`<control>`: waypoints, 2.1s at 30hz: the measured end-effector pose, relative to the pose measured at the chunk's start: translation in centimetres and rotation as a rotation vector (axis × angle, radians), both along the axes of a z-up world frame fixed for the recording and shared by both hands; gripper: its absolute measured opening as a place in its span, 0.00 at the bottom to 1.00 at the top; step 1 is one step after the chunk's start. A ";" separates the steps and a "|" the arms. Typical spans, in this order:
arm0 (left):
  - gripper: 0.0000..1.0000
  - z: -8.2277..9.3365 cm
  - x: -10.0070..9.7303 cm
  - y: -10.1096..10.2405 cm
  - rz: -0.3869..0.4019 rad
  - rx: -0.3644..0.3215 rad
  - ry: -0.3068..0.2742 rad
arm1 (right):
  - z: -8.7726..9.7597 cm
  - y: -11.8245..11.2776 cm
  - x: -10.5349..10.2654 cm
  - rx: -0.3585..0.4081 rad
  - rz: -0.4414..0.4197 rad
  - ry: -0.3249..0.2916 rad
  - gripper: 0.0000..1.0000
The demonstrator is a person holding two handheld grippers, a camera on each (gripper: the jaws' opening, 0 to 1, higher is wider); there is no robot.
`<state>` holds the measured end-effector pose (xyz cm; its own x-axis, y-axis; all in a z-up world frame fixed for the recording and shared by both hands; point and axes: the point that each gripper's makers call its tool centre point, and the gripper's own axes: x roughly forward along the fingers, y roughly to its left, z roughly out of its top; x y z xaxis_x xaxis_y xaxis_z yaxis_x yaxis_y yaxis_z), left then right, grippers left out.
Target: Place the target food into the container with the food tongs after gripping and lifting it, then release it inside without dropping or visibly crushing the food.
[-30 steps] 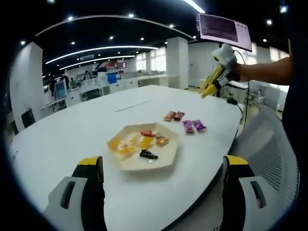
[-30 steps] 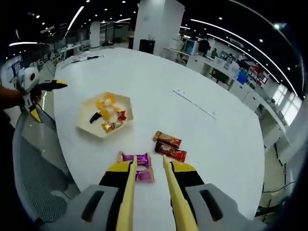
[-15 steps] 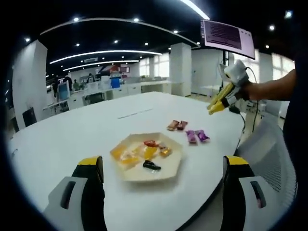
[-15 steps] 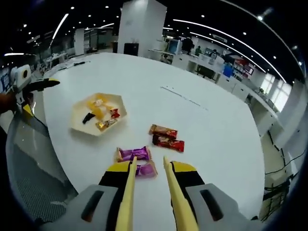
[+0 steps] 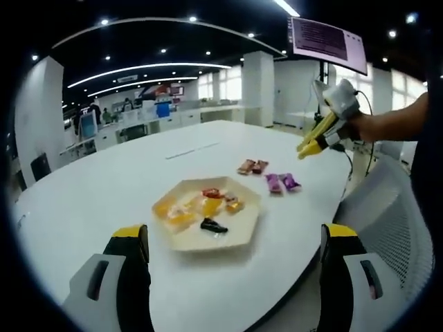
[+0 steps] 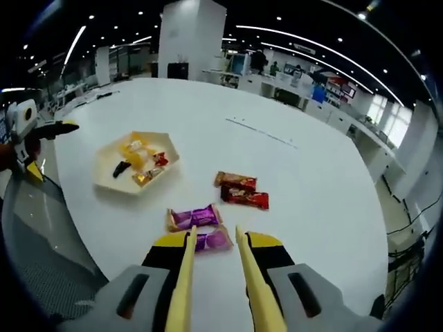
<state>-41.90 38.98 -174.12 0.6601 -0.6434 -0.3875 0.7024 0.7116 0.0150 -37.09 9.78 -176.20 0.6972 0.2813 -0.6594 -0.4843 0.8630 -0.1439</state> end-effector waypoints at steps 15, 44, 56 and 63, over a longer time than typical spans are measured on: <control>0.99 -0.5 -0.7 -0.8 -0.053 0.032 -0.002 | -4.1 1.8 0.6 -0.006 -0.016 0.020 0.28; 0.99 -0.5 -0.5 -0.7 -0.041 0.023 0.004 | -6.6 1.5 1.4 -0.032 0.035 0.103 0.29; 0.99 -0.6 -0.4 -0.6 -0.037 0.023 0.006 | -4.9 2.7 1.8 0.043 0.020 0.068 0.24; 0.99 -0.5 -0.4 -0.6 -0.036 0.023 0.003 | -6.3 3.5 1.0 0.035 0.047 0.121 0.24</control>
<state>-42.31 38.39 -174.66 0.6358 -0.6575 -0.4044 0.7274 0.6856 0.0289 -36.07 13.30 -182.47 0.5989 0.3363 -0.7268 -0.5365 0.8423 -0.0523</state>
